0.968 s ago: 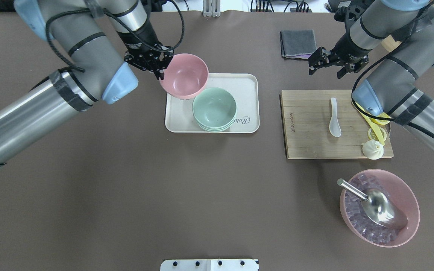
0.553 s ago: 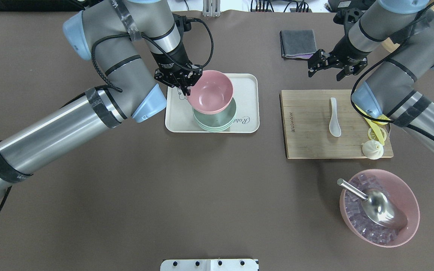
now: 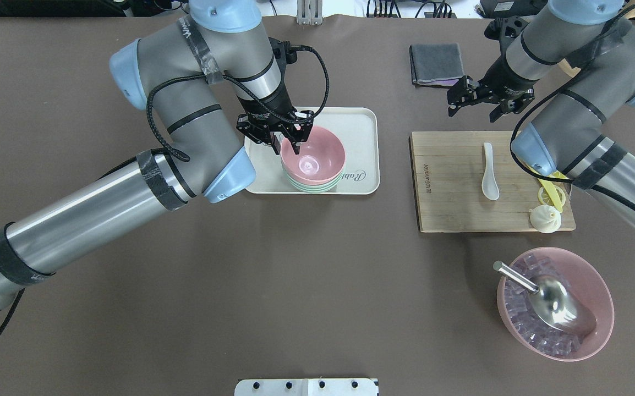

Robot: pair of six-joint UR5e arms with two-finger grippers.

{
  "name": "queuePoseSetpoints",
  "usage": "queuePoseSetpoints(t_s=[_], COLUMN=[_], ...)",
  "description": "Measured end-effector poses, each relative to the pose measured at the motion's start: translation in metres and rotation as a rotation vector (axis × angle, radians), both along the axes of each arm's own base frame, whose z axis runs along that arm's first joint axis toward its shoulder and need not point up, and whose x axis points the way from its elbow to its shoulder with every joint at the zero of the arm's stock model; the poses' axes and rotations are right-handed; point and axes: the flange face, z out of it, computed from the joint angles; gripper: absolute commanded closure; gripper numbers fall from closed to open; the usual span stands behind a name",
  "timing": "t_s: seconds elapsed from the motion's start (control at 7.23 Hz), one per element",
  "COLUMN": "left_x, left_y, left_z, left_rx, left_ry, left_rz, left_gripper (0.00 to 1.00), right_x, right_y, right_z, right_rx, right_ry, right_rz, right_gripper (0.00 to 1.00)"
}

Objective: Stack pink bowl on green and place spoon
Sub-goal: 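Release the pink bowl with the left gripper while the right grasps the white spoon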

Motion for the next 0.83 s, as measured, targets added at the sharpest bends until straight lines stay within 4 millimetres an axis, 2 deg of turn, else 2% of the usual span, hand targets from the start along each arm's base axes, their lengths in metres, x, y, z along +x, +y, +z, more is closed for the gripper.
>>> queuePoseSetpoints(t_s=[0.14,0.28,0.41,0.55,0.69,0.83], left_x=[-0.031,-0.057,-0.071,-0.077,-0.079,-0.08], left_y=[-0.007,-0.008,-0.008,-0.008,-0.008,-0.008], left_z=[0.004,0.018,0.027,0.032,0.033,0.033], left_rx=[0.006,0.009,0.008,0.004,0.002,0.003], left_ry=[0.015,0.021,0.021,0.02,0.019,0.018], left_rz=[-0.035,-0.058,-0.071,-0.079,-0.083,-0.086], left_gripper=[0.02,0.02,0.02,0.02,0.02,0.02], right_x=[-0.007,-0.009,-0.008,-0.005,-0.008,-0.012], right_y=[0.005,0.012,0.021,0.027,0.032,0.035], right_z=[0.009,0.027,0.05,0.066,0.076,0.081], right_rx=[-0.011,-0.031,-0.058,-0.084,-0.108,-0.123], right_ry=[0.012,0.032,0.053,0.066,0.077,0.083], right_rz=[-0.007,-0.011,-0.015,-0.013,-0.008,-0.009], right_gripper=[0.06,0.14,0.23,0.25,0.6,1.0])
